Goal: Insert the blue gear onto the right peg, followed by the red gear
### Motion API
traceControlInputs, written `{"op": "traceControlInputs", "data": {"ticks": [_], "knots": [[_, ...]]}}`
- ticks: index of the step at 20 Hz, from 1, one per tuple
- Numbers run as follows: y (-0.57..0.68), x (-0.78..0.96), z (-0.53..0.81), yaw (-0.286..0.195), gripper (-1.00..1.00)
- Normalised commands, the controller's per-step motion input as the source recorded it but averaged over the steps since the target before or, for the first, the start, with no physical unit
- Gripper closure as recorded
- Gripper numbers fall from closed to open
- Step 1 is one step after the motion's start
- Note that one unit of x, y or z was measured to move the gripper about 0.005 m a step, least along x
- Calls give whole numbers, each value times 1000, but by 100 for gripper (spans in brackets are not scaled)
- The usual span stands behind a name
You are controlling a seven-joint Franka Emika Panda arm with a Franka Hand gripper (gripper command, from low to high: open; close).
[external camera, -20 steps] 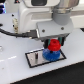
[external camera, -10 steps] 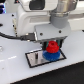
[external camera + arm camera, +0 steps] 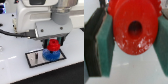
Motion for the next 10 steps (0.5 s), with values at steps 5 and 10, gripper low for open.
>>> {"op": "traceControlInputs", "data": {"ticks": [5,10], "knots": [[2,239,-42,0,100],[-36,197,-93,0,100]]}}
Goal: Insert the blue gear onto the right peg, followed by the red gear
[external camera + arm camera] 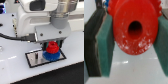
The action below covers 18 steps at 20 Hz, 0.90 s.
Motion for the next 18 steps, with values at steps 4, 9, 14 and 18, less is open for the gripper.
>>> {"op": "traceControlInputs", "data": {"ticks": [4,9,14,18], "knots": [[-68,174,-42,0,100],[-26,172,23,0,100],[-33,121,-80,0,100],[-78,91,-97,0,100]]}}
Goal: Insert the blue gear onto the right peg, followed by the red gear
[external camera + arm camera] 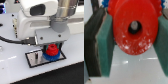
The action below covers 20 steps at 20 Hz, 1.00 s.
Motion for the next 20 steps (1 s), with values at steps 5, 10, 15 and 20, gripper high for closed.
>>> {"op": "traceControlInputs", "data": {"ticks": [5,10,15,20], "knots": [[-67,100,-155,0,100],[4,31,110,0,-100],[29,-2,149,0,-100],[40,1,571,0,-100]]}}
